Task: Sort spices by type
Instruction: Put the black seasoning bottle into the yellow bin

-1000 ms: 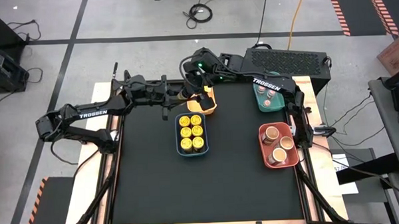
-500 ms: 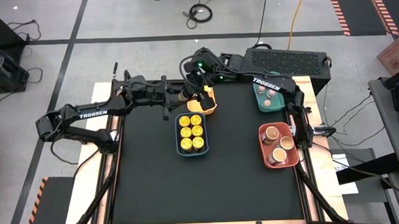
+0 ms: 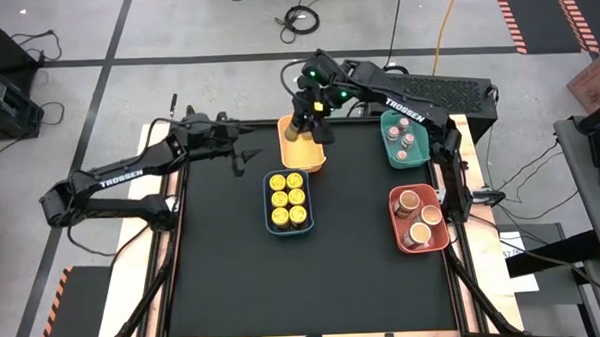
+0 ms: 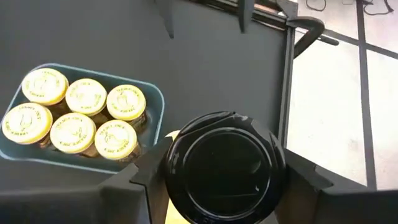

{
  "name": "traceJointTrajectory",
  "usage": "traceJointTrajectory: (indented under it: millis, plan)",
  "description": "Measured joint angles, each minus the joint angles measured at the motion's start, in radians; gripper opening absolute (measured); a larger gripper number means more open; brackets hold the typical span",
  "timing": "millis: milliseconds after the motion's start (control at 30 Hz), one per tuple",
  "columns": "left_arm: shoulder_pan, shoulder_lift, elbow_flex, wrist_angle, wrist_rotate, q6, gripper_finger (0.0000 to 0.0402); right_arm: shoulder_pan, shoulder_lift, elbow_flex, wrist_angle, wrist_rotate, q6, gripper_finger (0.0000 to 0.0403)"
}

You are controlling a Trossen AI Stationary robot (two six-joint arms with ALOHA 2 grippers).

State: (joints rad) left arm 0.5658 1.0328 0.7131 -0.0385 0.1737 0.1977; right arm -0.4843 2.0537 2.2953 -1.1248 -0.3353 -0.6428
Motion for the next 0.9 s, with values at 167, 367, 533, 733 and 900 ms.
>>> traceJointTrajectory:
  millis: [167, 367, 533, 733, 900]
  plan:
    - [0.012, -0.063, -0.128, 0.102, -0.045, -0.037, 0.0324, -0.007, 0.019, -0.024, 0.023, -0.006, 0.000, 0.0199]
    - [0.010, -0.099, -0.281, 0.290, -0.101, -0.145, 0.0324, -0.007, 0.061, -0.071, 0.085, -0.001, 0.024, 0.0199]
    - [-0.026, -0.091, -0.347, 0.382, -0.102, -0.166, 0.0324, -0.004, 0.138, -0.074, 0.114, 0.104, 0.079, 0.0199]
    - [-0.032, -0.091, -0.351, 0.399, -0.103, -0.166, 0.0324, -0.006, 0.191, -0.073, 0.127, 0.131, 0.082, 0.0199]
    - [-0.032, -0.091, -0.351, 0.398, -0.103, -0.166, 0.0325, -0.007, 0.219, -0.073, 0.109, 0.149, 0.093, 0.0199]
